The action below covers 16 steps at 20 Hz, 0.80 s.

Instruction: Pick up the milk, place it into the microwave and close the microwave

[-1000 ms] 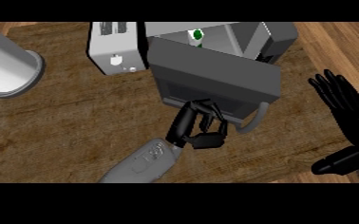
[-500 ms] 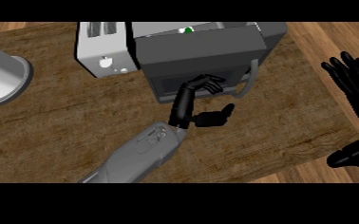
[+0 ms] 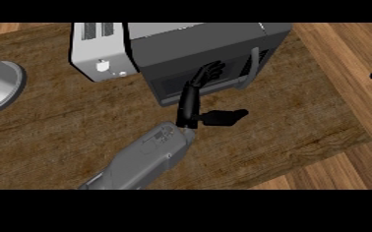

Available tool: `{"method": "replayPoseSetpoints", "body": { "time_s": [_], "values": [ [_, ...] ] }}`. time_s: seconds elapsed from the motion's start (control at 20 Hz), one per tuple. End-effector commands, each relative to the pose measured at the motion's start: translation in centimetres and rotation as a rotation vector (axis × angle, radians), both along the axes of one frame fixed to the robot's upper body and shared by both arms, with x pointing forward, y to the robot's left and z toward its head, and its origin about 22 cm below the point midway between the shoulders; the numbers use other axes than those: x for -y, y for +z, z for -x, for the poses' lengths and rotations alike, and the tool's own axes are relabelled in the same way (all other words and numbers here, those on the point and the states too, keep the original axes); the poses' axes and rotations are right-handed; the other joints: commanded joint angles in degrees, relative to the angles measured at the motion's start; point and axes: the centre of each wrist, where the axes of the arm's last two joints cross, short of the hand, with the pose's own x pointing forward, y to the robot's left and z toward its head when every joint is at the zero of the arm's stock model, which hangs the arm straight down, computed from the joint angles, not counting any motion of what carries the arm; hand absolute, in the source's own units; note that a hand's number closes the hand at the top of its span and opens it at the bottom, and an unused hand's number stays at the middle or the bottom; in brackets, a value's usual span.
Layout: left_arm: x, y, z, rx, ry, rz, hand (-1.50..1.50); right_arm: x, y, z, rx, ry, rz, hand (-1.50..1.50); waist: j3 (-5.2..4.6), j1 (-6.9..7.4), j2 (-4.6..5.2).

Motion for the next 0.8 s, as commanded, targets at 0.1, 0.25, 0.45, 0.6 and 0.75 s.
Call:
{"method": "replayPoseSetpoints", "body": {
  "time_s": [0.1, 0.25, 0.45, 0.6, 0.75],
  "values": [
    [0.0, 2.2, -2.2, 0.016, 0.094, 0.057, -1.50, 0.0, 1.8, -0.3, 0.074, -0.023, 0.058, 1.50, 0.02, -0.14, 0.96],
    [0.2, 2.7, -2.4, 0.024, 0.101, 0.074, -1.50, 0.4, 1.9, -0.6, 0.090, -0.047, 0.058, 1.50, 0.17, 0.28, 1.48],
    [0.2, 2.1, -2.2, 0.028, 0.090, 0.053, -1.50, -0.2, 2.7, -1.1, 0.113, -0.042, 0.070, 1.50, 0.08, 0.93, 1.87],
    [0.2, 2.3, -2.5, 0.030, 0.102, 0.068, -1.50, 0.2, 2.3, -1.0, 0.103, -0.056, 0.083, 1.50, 0.20, 0.57, 2.06],
    [0.3, 2.3, -2.5, 0.041, 0.098, 0.070, -1.50, -0.1, 3.1, -1.3, 0.122, -0.051, 0.077, 1.50, 0.12, 0.66, 1.91]
  ]
}}
